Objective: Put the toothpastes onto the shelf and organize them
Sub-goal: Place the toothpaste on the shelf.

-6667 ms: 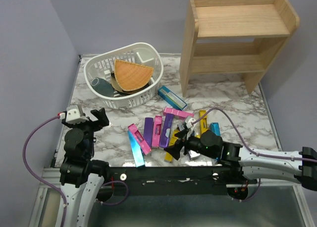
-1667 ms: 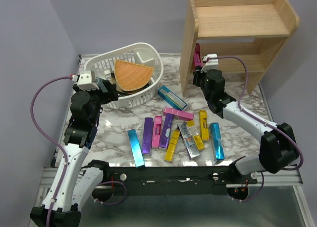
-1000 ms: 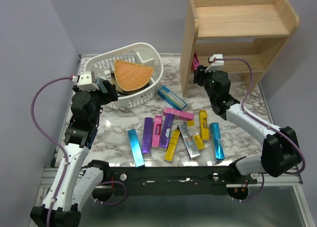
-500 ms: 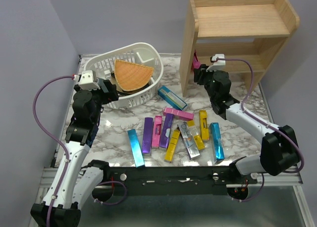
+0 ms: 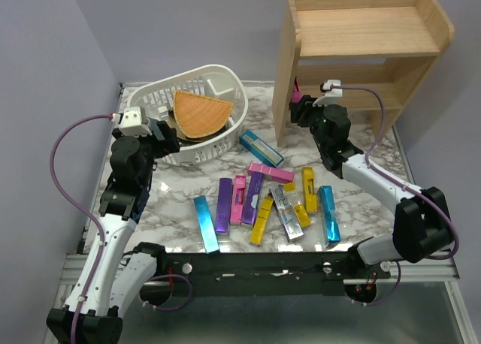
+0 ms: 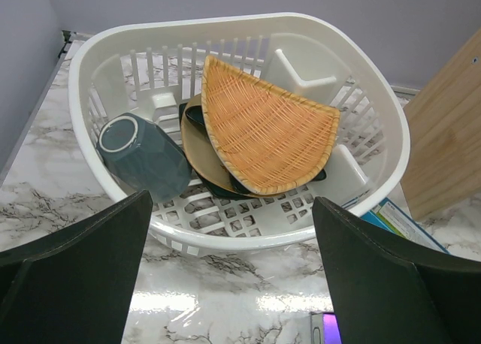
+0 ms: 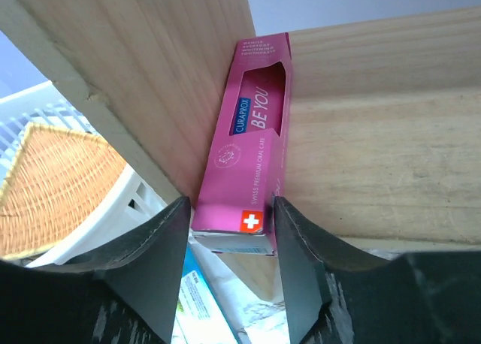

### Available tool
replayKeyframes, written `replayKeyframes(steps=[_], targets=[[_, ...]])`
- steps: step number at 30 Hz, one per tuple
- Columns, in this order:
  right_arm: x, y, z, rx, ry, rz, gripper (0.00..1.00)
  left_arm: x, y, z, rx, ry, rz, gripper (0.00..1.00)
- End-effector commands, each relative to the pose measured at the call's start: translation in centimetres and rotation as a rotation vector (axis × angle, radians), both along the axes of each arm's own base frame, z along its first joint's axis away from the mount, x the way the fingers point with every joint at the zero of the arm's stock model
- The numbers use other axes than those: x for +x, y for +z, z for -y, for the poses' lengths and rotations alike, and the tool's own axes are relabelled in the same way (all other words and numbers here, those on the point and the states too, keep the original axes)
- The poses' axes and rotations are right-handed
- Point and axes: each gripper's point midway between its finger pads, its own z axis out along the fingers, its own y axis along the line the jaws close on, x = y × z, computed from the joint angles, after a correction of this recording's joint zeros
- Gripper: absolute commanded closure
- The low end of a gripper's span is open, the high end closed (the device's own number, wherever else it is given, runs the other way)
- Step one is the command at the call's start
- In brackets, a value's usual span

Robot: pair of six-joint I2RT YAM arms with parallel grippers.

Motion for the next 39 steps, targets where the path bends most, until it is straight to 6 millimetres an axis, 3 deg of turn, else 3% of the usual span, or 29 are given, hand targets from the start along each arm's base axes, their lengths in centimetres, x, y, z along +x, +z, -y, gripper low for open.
replayKeyframes(steps=[1, 7, 14, 23, 39], targets=[[-0.7, 2.2, -1.3, 0.081, 0.060, 0.014, 0.41, 0.0, -0.4, -0.3, 0.009, 0.018, -0.015, 0.01], [-1.4, 3.5, -0.2, 0.149, 0.017, 0.024, 0.39, -0.1, -0.4, -0.4, 0.009, 0.023, -0.017, 0.01], [-1.5, 3.6, 2.3, 0.282, -0.027, 0.022, 0.39, 0.0, -0.5, -0.3, 0.008, 0.019, -0.021, 0.01], [0.2, 1.3, 3.8, 0.472, -0.047, -0.029, 0.44, 0.1, -0.6, -0.2, 0.008, 0.016, -0.027, 0.01], [3.2, 0.6, -0.1, 0.529, 0.111, -0.115, 0.48, 0.2, -1.0, -0.1, 0.010, 0.013, -0.039, 0.01]])
